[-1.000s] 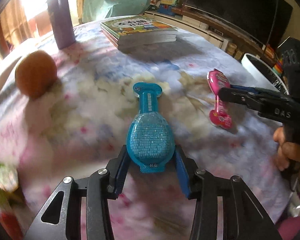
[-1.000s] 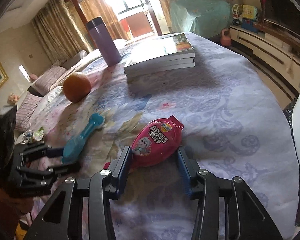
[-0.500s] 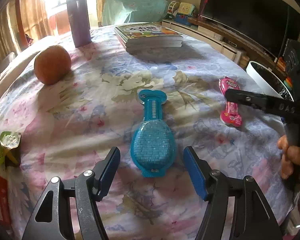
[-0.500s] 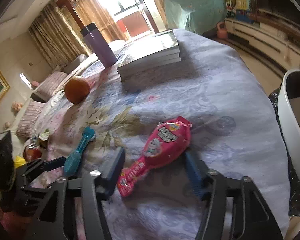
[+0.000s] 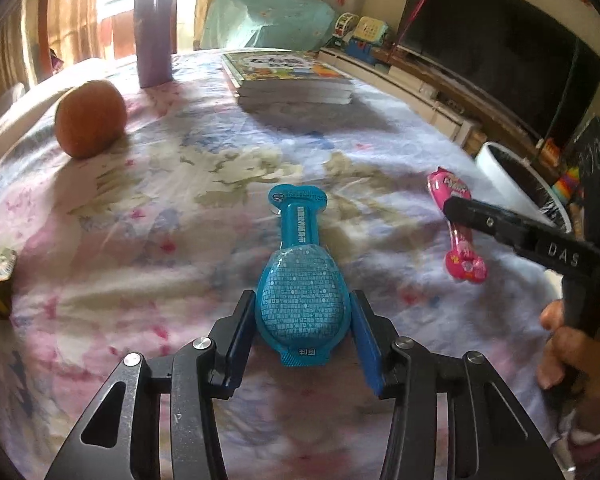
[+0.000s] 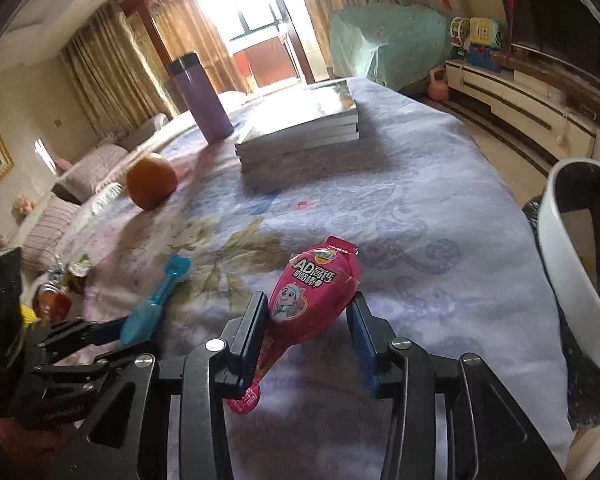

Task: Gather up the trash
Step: 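Carry the blue brush and pink candy toy over the trash bin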

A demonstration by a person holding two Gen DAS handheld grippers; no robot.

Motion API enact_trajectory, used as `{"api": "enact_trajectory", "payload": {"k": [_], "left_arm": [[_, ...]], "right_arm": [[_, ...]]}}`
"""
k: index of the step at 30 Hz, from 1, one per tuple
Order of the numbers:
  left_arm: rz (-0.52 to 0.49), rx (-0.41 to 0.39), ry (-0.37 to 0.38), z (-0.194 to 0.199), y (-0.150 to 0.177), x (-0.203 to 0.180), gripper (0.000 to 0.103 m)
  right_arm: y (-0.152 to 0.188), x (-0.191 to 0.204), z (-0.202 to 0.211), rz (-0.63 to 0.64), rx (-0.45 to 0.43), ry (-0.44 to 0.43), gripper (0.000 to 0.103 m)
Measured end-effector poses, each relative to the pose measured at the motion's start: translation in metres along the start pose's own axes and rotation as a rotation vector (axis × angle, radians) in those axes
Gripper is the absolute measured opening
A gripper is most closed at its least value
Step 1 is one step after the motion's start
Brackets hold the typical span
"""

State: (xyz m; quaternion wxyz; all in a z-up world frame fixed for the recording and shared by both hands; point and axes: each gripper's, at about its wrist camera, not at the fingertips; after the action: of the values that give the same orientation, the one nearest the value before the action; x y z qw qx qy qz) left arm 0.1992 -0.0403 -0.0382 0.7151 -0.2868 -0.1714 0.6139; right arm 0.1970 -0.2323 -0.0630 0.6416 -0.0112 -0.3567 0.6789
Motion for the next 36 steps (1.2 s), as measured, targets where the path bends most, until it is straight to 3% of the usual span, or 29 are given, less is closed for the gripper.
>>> {"api": "enact_trajectory", "payload": {"k": [6,17,36], "left_arm": [[-0.02,-0.025,0.05,0.006,-0.004,-0.024,0.045],[-0.073,-0.03,0.103,0.003,-0.012,-0.065,0.045],[-0.195,-0.034,0.129,0.007,-0.027,-0.139,0.045]], "right_arm": [[0.006,-0.013,0.032,-0.041,-0.036,-0.05,0.041],[0.02,-0.049,0.085,-0.114,-0.101,-0.037,0.041],[0.033,-0.092,0.135,-0.205,-0.205,-0.034,0.041]]}}
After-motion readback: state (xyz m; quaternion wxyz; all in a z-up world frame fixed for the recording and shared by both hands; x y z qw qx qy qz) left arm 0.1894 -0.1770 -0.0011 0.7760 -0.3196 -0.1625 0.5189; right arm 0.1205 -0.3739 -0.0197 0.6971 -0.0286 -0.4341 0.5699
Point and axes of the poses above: each gripper's, at about its wrist camera, not at the fingertips, and z roughly against the way its jaws point, x to its left, y to its underside, and after that the axes turned 7 degrees about -z, right-handed
